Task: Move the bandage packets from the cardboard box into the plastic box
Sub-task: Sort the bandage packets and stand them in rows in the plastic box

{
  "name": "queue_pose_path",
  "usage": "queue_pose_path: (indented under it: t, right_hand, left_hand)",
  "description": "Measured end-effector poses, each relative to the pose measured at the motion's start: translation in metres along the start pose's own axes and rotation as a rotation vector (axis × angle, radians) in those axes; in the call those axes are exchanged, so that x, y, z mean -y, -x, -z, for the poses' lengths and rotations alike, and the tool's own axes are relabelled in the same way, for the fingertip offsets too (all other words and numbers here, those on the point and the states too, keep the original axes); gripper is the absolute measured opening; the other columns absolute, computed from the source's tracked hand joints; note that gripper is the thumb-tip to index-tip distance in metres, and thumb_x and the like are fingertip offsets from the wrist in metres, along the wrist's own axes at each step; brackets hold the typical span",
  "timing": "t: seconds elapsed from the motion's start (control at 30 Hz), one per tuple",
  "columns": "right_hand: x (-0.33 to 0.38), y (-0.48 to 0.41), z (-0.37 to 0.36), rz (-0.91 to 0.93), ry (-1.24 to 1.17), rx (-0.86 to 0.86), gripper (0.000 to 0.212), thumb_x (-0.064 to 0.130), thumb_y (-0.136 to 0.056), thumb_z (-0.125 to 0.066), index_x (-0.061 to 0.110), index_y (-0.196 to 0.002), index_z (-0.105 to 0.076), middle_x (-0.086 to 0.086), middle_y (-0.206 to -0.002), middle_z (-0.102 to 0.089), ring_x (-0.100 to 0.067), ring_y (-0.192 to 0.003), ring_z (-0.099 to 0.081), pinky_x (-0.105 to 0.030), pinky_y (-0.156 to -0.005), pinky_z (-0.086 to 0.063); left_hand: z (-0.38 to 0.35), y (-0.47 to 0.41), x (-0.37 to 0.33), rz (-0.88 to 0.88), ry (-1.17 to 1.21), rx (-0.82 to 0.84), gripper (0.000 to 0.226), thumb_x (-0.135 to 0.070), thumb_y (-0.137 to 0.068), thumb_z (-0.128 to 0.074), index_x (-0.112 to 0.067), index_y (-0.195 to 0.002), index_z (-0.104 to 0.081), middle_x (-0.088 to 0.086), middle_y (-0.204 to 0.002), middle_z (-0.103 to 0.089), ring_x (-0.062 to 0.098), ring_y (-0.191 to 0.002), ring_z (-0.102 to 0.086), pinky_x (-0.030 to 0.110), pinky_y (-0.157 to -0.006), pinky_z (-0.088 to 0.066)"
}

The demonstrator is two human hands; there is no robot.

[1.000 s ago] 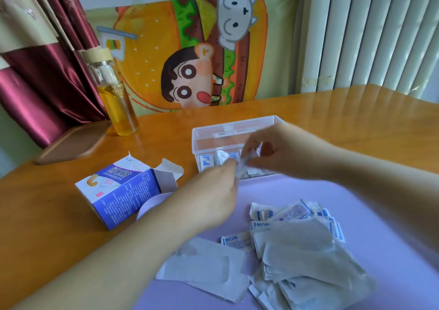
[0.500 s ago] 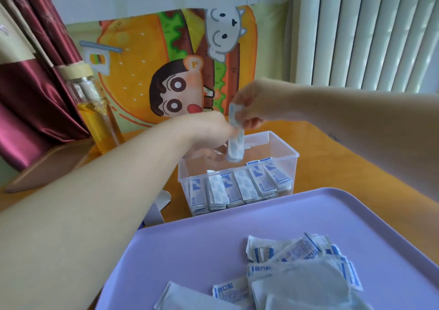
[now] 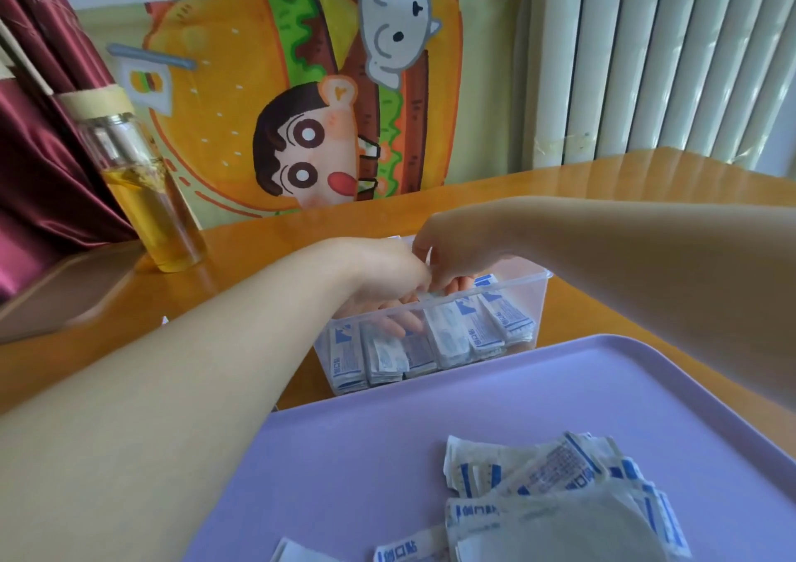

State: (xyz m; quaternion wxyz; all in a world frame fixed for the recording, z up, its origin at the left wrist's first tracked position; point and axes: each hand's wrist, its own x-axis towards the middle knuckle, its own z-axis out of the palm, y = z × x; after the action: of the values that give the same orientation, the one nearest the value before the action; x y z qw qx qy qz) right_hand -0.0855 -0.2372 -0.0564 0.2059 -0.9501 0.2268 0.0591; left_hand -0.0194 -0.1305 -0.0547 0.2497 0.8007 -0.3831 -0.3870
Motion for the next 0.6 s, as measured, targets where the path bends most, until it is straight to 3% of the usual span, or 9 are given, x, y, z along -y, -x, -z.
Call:
queue_pose_path:
  t: [0.1,0.17,0.3,0.47,0.53,0.6]
  right_hand:
    - [0.002,0.001,-0.003,0.007,0.112,0.011,0.032,0.012,-0.087,-0.063,0.012,-0.119,-0.059,0.0,-0.072,-0.064,-0.003,-0.049,-0.059,-0.017,-0.053,-0.045]
    - [0.003,0.003,-0.004,0.014,0.185,-0.001,0.036,0.017,-0.087,-0.064,0.014,-0.123,-0.059,-0.002,-0.088,-0.069,-0.01,-0.062,-0.062,-0.018,-0.06,-0.048]
    - [0.004,0.01,-0.001,0.019,0.213,-0.037,0.042,0.021,-0.086,-0.067,0.015,-0.126,-0.057,-0.006,-0.112,-0.066,-0.021,-0.087,-0.068,-0.023,-0.075,-0.052]
    - [0.009,0.024,0.003,0.031,0.152,-0.163,0.032,0.019,-0.089,-0.062,0.013,-0.121,-0.059,-0.009,-0.096,-0.072,-0.016,-0.072,-0.067,-0.015,-0.065,-0.05]
    - [0.015,0.039,0.007,0.046,0.182,-0.305,0.024,0.02,-0.09,-0.06,0.016,-0.113,-0.063,-0.006,-0.094,-0.072,-0.015,-0.071,-0.064,-0.016,-0.064,-0.048]
    - [0.021,0.06,0.009,0.086,0.157,-0.485,0.019,0.02,-0.088,-0.06,0.016,-0.105,-0.067,0.0,-0.091,-0.066,-0.016,-0.073,-0.057,-0.018,-0.062,-0.045]
  left_hand:
    - [-0.001,-0.001,0.0,-0.012,-0.045,-0.004,0.022,-0.011,-0.098,-0.038,-0.026,-0.084,-0.046,-0.001,-0.086,-0.056,0.028,-0.1,-0.067,0.037,-0.086,-0.055]
    - [-0.001,-0.002,0.002,0.006,-0.063,-0.008,0.013,-0.015,-0.099,-0.038,-0.019,-0.098,-0.049,0.002,-0.087,-0.059,0.026,-0.1,-0.067,0.034,-0.085,-0.055]
    - [0.003,-0.006,0.006,0.07,-0.038,0.028,0.033,-0.023,-0.101,-0.036,-0.003,-0.126,-0.047,0.009,-0.098,-0.064,0.025,-0.101,-0.067,0.029,-0.076,-0.057]
    - [0.002,0.006,-0.001,0.019,-0.092,-0.065,0.03,-0.014,-0.1,-0.037,0.0,-0.125,-0.046,0.014,-0.103,-0.061,0.025,-0.089,-0.067,0.031,-0.076,-0.056]
    - [0.003,0.017,-0.006,-0.066,-0.211,-0.191,0.028,-0.01,-0.098,-0.041,-0.004,-0.124,-0.049,0.011,-0.107,-0.062,0.019,-0.084,-0.067,0.028,-0.064,-0.056]
    - [0.004,0.03,-0.007,-0.207,-0.248,-0.383,0.028,-0.006,-0.093,-0.047,-0.01,-0.121,-0.052,0.006,-0.108,-0.065,0.019,-0.089,-0.066,0.031,-0.066,-0.054]
